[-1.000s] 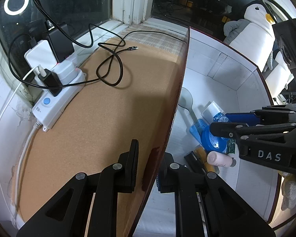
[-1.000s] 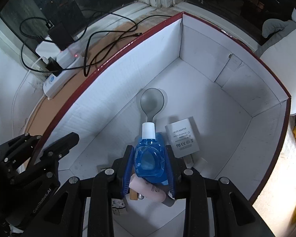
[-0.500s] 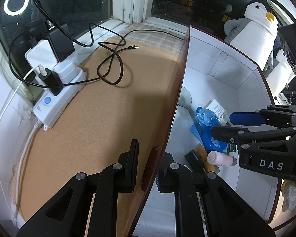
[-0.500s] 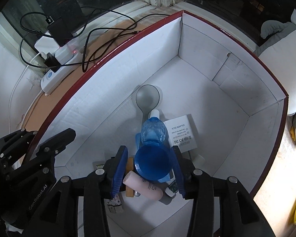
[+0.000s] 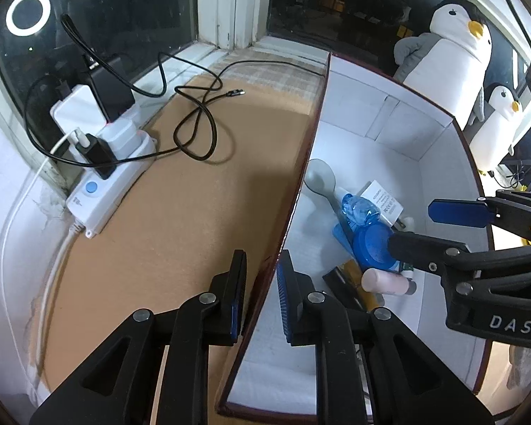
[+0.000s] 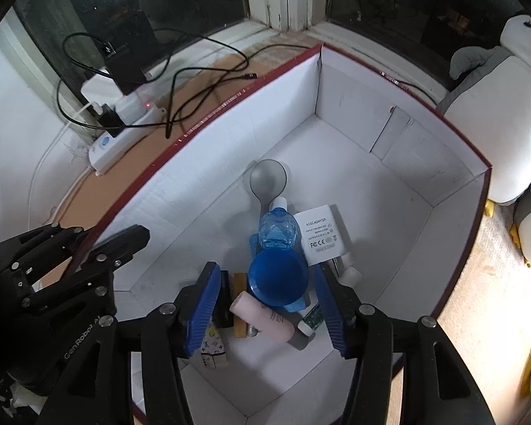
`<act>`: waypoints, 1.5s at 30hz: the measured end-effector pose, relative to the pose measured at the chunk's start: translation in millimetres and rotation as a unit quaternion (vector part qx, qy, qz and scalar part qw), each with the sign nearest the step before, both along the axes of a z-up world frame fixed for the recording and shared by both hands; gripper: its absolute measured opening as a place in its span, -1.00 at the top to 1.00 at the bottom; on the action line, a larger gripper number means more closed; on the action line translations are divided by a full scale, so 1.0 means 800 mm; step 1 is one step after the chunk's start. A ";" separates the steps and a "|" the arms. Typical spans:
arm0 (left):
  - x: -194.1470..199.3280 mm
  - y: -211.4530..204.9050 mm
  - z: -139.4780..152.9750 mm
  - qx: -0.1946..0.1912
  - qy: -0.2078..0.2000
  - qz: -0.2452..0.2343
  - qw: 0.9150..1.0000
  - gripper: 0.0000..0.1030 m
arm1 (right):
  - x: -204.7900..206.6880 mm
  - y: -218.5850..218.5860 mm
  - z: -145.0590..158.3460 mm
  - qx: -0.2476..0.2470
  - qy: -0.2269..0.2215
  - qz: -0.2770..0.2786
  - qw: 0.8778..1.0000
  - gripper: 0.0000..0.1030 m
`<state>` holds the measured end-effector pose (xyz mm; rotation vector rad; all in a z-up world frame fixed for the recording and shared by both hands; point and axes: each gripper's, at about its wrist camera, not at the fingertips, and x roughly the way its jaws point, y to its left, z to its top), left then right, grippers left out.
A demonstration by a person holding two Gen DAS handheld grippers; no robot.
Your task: Organize rigid objects
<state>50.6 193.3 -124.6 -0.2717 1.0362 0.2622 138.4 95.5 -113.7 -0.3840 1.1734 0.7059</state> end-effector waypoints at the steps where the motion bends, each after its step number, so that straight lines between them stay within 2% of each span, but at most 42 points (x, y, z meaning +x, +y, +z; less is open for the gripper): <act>1: -0.001 -0.002 0.002 0.002 0.000 -0.002 1.000 0.69 | -0.002 -0.001 0.003 0.003 -0.004 0.000 1.000 -0.06; 11: -0.012 -0.009 0.021 0.011 -0.007 0.003 1.000 0.67 | -0.023 -0.011 0.033 0.021 -0.035 0.003 0.999 -0.12; 15: -0.017 -0.013 0.029 0.016 -0.013 0.004 1.000 0.39 | -0.033 -0.022 0.047 0.034 -0.045 0.000 0.998 -0.14; 21: -0.028 -0.021 0.047 0.021 -0.024 0.001 0.999 0.36 | -0.052 -0.041 0.068 0.050 -0.066 -0.005 0.997 -0.19; 25: -0.042 -0.029 0.063 0.019 -0.038 -0.004 0.999 0.11 | -0.067 -0.060 0.080 0.064 -0.080 -0.014 0.995 -0.30; 27: -0.048 -0.036 0.069 0.027 -0.043 -0.008 0.999 0.07 | -0.075 -0.073 0.085 0.072 -0.086 -0.021 0.993 -0.33; 31: -0.062 -0.047 0.083 0.029 -0.056 -0.007 0.998 -0.13 | -0.089 -0.105 0.093 0.091 -0.090 -0.044 0.991 -0.35; 33: -0.071 -0.053 0.092 0.028 -0.065 -0.005 0.998 -0.15 | -0.097 -0.121 0.095 0.099 -0.092 -0.054 0.989 -0.36; 39: -0.093 -0.074 0.116 0.052 -0.082 -0.010 0.995 -0.42 | -0.123 -0.164 0.106 0.097 -0.125 -0.084 0.984 -0.37; 45: -0.111 -0.093 0.133 0.050 -0.093 -0.019 0.994 -0.45 | -0.148 -0.202 0.115 0.104 -0.139 -0.115 0.978 -0.47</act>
